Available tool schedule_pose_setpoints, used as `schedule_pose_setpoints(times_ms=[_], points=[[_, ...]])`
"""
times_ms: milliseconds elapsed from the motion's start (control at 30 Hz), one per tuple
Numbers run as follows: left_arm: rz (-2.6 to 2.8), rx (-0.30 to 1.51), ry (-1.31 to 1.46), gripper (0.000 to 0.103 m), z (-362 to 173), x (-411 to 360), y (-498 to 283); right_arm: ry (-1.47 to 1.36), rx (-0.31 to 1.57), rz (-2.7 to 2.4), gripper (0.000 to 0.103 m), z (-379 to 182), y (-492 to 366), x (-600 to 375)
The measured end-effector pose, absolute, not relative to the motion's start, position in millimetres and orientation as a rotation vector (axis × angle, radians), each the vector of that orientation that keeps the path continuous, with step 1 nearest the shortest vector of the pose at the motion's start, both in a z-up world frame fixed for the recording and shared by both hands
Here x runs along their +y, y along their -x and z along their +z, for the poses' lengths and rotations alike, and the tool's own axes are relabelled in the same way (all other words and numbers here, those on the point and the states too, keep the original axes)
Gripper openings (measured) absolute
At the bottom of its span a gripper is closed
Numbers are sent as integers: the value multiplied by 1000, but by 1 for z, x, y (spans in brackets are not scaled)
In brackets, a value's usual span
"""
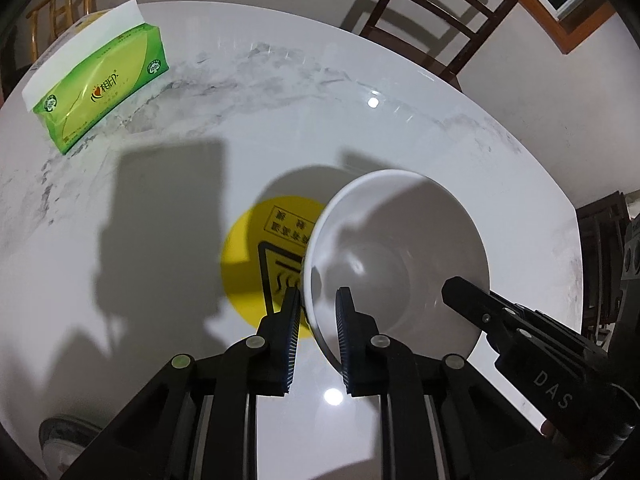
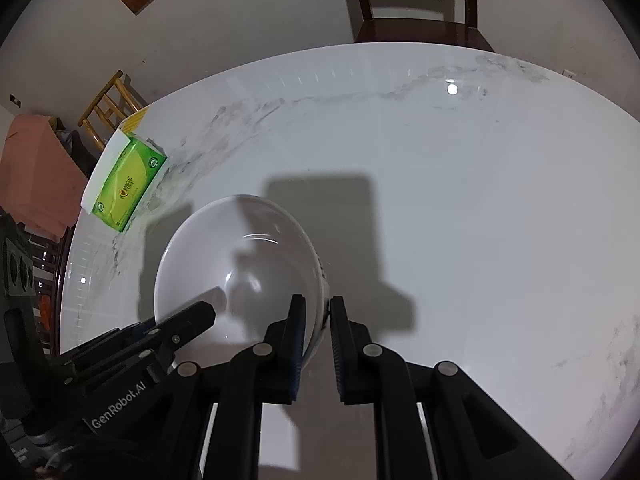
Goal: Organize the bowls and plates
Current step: 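Carry the ribbed white bowl with the left gripper over the pink bowl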
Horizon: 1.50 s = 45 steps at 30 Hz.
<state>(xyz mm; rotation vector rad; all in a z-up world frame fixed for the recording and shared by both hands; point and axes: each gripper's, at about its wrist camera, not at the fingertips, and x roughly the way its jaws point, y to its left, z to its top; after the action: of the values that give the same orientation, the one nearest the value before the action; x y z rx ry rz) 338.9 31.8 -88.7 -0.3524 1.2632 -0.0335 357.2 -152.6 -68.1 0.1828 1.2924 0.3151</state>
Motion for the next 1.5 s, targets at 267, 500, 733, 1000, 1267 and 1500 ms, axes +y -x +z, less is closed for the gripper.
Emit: schedule_pose_setpoints(times_ms=[267,500,733,1000,1267,1500], points=[[-65,1242,317,15,-60,11,-316,-191,1257,306,13,-37,-324,-173],[-91,1231,266,15,-41,-15,-288,-189,1224,286,13,-13,-295,-189],[-111,1211,245,15,-25,-29,-263,-183,1198,272,13,6,-267,-201],[-124,1188,226,15,-8,-38,-238,-201,1180,271,13,20,-240,-208],[-128,1171,203,15,3,-44,-210,-204,1170,273,13,28,-210,-212],[-137,1167,198,15,8,-45,-187,-203,1160,275,13,34,-182,-217]])
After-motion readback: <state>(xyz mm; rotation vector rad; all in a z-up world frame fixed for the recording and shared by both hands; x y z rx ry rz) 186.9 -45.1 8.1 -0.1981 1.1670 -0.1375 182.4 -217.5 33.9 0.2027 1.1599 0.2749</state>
